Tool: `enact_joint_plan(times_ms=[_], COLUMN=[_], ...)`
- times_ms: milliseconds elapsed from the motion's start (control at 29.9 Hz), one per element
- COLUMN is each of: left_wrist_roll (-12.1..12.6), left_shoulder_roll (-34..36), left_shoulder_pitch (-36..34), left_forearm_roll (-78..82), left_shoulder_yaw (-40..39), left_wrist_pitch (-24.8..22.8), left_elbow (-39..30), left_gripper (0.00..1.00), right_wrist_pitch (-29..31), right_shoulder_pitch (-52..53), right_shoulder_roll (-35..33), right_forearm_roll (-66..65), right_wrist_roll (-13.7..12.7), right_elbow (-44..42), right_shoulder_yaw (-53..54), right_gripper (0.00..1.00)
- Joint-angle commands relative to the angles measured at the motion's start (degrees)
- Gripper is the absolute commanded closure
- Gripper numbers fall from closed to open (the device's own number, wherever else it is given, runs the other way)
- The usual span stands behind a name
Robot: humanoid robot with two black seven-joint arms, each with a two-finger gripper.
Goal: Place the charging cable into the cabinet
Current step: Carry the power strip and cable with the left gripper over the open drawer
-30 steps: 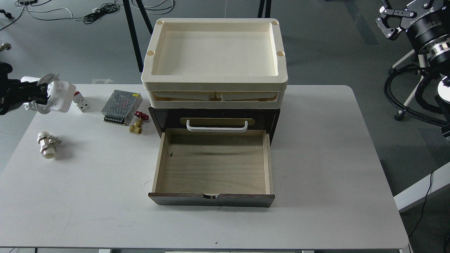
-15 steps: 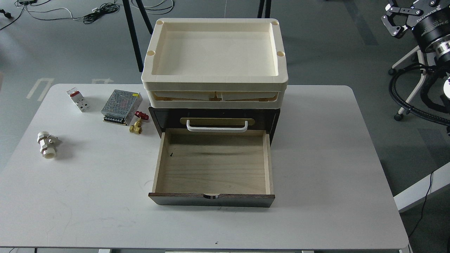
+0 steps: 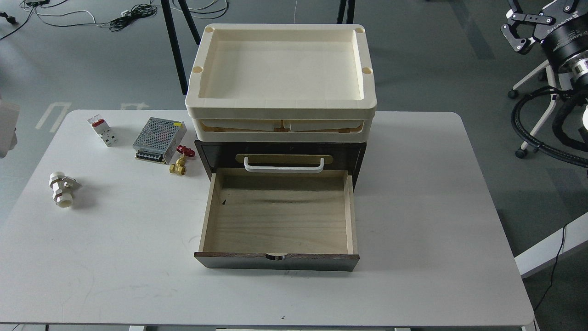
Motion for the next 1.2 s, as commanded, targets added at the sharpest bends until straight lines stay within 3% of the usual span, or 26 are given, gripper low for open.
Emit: enact_joint_plan(times_ms=[0,134,334,735,1169], left_wrist_roll=[-0.01,-0.01,-0.01,-0.01,-0.01], left_shoulder_roll=[4.70,4.70,4.55,1.82,-8.81], left_shoulder_pitch=[0.22,0.13,0.13,0.14,-2.41], left_forearm_roll=[-0.92,-3.64,-6.54,-12.43,-14.37], left_shoulder_yaw=[2.27,2.45,2.54,3.51,2.98], left_wrist_pitch=[-0.11,-0.99,-3.19,-6.61,-8.72], left_elbow=[-9.28,-16.58,-21.95,-22.92,-22.92], left_gripper=[0.90,0.90,0.90,0.90,0.90], right_wrist_pitch=[0.00,-0.08,-0.35,-2.10,-2.10], right_shoulder_pitch=[-0.60,-0.78,1.33,5.20,5.03], right_shoulder_roll=[-0.26,-0.17,-0.26,2.47,2.82], right_forearm_roll=[0.02,0.02,-0.24,-0.51,-0.60], right_wrist_roll=[0.00,0.00,-0.35,-0.44,-0.44], right_elbow=[0.06,0.06,-0.12,-2.93,-3.72], right_shoulder_yaw=[-0.01,-0.19,-0.45,-0.98,-1.77], right_gripper=[0.01,0.01,0.01,0.01,0.01])
